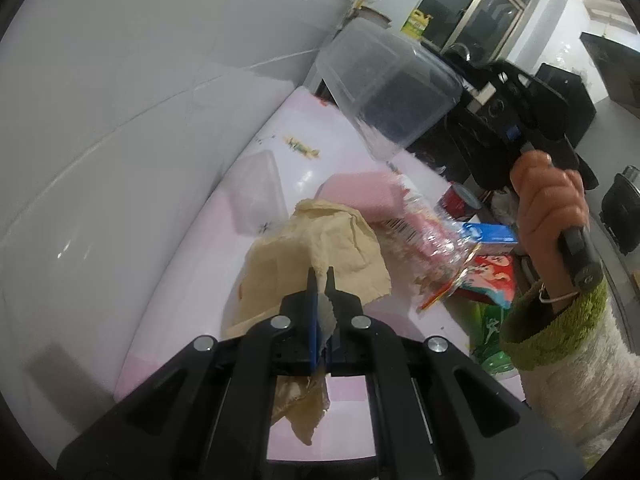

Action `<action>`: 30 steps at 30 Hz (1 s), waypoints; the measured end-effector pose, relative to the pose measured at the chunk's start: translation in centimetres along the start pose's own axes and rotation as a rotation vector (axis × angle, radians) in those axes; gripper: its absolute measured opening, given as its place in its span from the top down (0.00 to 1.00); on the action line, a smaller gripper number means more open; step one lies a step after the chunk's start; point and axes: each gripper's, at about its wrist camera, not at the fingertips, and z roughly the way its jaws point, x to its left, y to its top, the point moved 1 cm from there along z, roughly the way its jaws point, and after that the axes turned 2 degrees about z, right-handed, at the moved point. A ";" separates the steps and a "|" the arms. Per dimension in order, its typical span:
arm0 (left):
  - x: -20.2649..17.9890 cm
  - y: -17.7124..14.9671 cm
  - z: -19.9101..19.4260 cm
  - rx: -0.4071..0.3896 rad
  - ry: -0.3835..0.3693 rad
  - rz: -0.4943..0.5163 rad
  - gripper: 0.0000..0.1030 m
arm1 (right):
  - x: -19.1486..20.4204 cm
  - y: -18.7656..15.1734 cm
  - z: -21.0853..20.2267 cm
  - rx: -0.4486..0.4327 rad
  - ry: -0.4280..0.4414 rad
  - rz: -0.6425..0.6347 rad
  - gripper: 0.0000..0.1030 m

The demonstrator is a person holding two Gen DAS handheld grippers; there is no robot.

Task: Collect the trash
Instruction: 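Carry the paper and container toward the wastebasket with both tools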

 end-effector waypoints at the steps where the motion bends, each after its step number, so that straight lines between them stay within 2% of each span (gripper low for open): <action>1: -0.4 0.2 -0.2 -0.012 -0.007 0.009 0.99 | 0.3 0.1 -0.6 -0.004 -0.006 -0.013 0.95; 7: -3.1 1.8 -1.1 -0.063 -0.056 0.057 0.99 | 3.3 -2.0 -5.6 -0.053 -0.123 -0.124 0.95; 10: -4.8 2.6 -1.2 -0.079 -0.095 0.091 0.99 | 5.0 -4.3 -9.3 -0.106 -0.197 -0.183 0.94; 13: -6.9 3.6 -1.1 -0.087 -0.149 0.128 0.99 | 5.2 -6.3 -12.9 -0.164 -0.224 -0.224 0.95; 15: -8.5 4.3 -0.9 -0.088 -0.181 0.158 0.99 | 4.9 -6.5 -14.7 -0.219 -0.244 -0.253 0.95; 19: -12.6 5.7 -0.4 -0.089 -0.254 0.252 0.99 | 6.0 -9.5 -20.5 -0.343 -0.272 -0.291 0.95; 21: -15.0 6.2 -0.1 -0.088 -0.296 0.304 0.99 | 6.4 -10.6 -22.2 -0.400 -0.296 -0.301 0.95; 30: -28.5 6.1 3.5 -0.006 -0.518 0.544 0.99 | 7.5 -18.5 -37.0 -0.731 -0.439 -0.268 0.95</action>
